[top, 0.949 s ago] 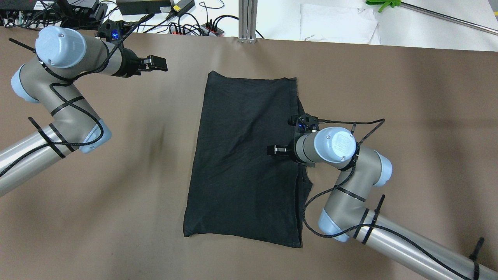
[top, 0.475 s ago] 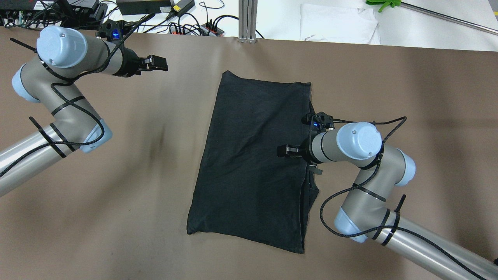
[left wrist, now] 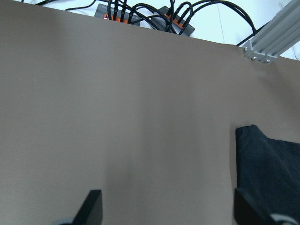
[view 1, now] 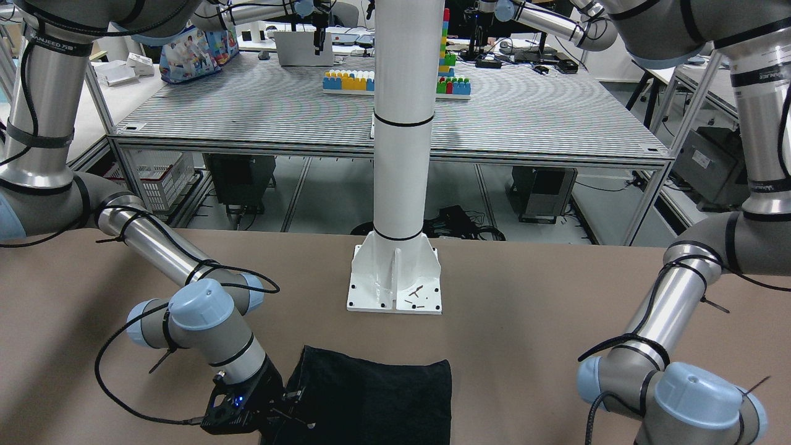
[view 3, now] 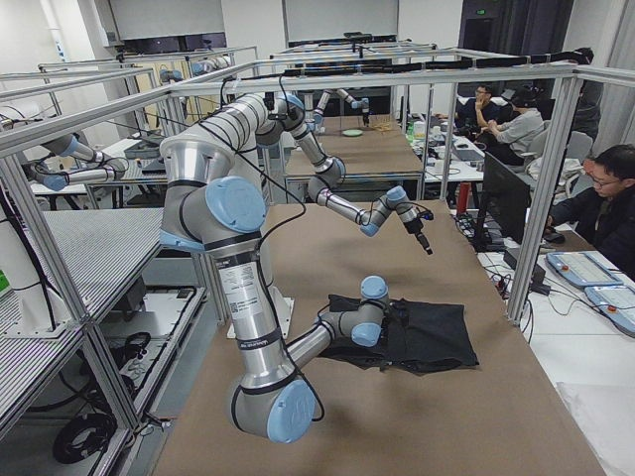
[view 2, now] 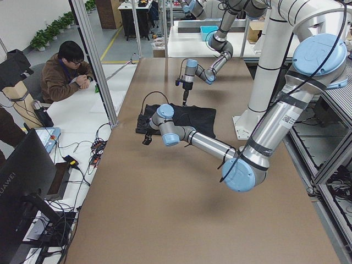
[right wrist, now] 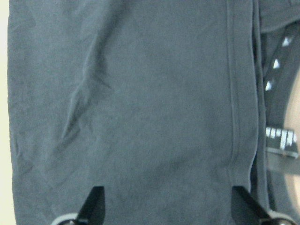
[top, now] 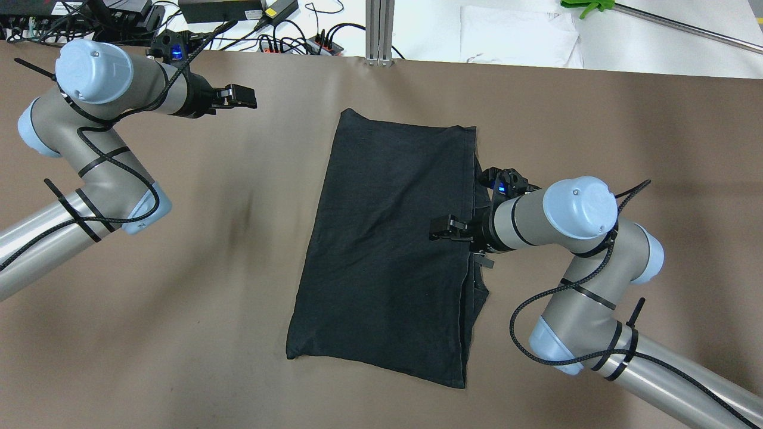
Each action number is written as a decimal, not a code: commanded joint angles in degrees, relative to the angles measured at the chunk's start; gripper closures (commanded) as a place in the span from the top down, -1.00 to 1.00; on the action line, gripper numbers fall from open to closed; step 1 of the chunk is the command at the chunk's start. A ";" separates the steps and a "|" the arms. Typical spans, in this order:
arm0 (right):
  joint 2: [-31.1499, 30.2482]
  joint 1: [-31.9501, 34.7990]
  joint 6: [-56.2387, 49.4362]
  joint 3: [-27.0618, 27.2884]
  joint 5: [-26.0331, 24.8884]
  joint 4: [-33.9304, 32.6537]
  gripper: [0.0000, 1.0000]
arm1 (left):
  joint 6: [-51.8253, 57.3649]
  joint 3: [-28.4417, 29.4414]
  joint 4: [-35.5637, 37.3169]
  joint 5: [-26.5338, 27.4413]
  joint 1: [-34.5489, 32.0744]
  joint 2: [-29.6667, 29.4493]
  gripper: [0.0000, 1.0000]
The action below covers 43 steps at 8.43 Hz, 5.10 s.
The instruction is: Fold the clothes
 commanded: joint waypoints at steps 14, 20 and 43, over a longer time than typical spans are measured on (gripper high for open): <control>-12.39 -14.23 17.59 11.77 -12.38 6.28 0.89 | 0.17 0.22 0.00 0.17 0.06 0.45 1.00; -15.46 -21.61 20.02 11.41 -21.26 6.01 0.89 | 0.09 0.14 -0.09 1.05 0.15 0.63 1.00; -2.19 -22.76 22.22 10.18 -23.72 -2.25 -1.00 | -24.21 -26.01 -0.79 -4.07 12.41 18.17 1.00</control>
